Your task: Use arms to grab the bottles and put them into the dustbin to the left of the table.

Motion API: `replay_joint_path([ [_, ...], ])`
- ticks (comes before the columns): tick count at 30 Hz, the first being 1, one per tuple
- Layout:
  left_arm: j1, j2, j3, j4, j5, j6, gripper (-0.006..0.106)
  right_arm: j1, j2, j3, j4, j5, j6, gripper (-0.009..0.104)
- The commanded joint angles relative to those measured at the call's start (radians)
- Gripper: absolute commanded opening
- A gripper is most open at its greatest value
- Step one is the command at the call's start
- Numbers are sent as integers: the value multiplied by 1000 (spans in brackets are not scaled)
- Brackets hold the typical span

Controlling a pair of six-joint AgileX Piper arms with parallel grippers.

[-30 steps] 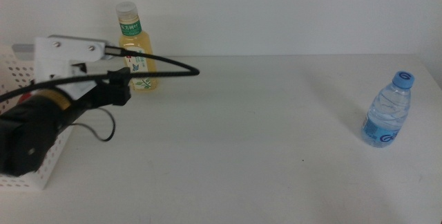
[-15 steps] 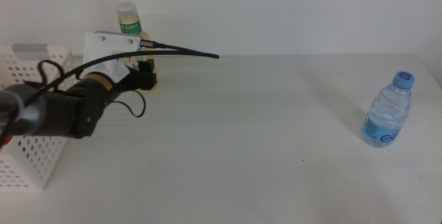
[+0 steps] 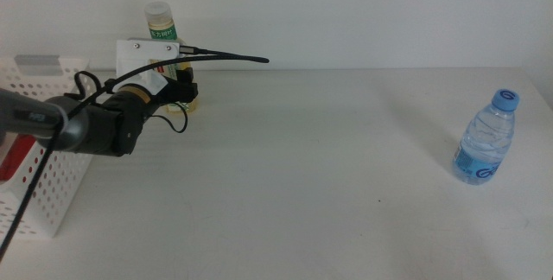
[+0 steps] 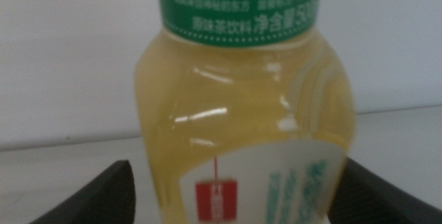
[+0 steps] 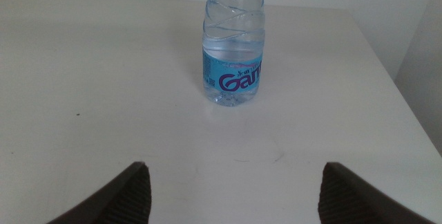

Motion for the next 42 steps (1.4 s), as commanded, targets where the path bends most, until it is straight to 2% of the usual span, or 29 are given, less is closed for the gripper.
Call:
replay_joint_path([
  [1, 1, -30, -60, -12, -80, -21, 90, -4, -27, -8, -7, -76, -2, 63],
  [8, 1, 41, -152, -20, -81, -35, 89, -4, -27, -8, -7, -76, -2, 63],
  [12, 0, 41, -154, -41, -81, -36, 77, -4, -27, -8, -7, -76, -2, 63],
  [14, 0, 41, -154, -55, -76, -55, 62, -4, -27, -8, -7, -76, -2, 63],
  [16, 0, 39, -152, -54, -76, -91, 43, -4, -27, -8, -7, -76, -2, 63],
  [20, 0, 9, -130, -12, -69, -96, 7, -4, -27, -8, -7, -76, -2, 63],
  [22, 0, -20, -98, 13, -72, -96, -1, -4, -27, -8, -7, -76, -2, 63],
  [25, 0, -77, -32, 13, -85, -96, 0, -4, -27, -8, -7, -76, -2, 63],
  [31, 0, -242, 129, 114, -69, -108, 8, -4, -27, -8, -7, -76, -2, 63],
  [37, 0, -436, 241, 184, 73, -228, 9, -4, -27, -8, -7, -76, -2, 63],
  [42, -7, -589, 261, 333, 278, -358, 9, -4, -27, -8, -7, -76, -2, 63],
])
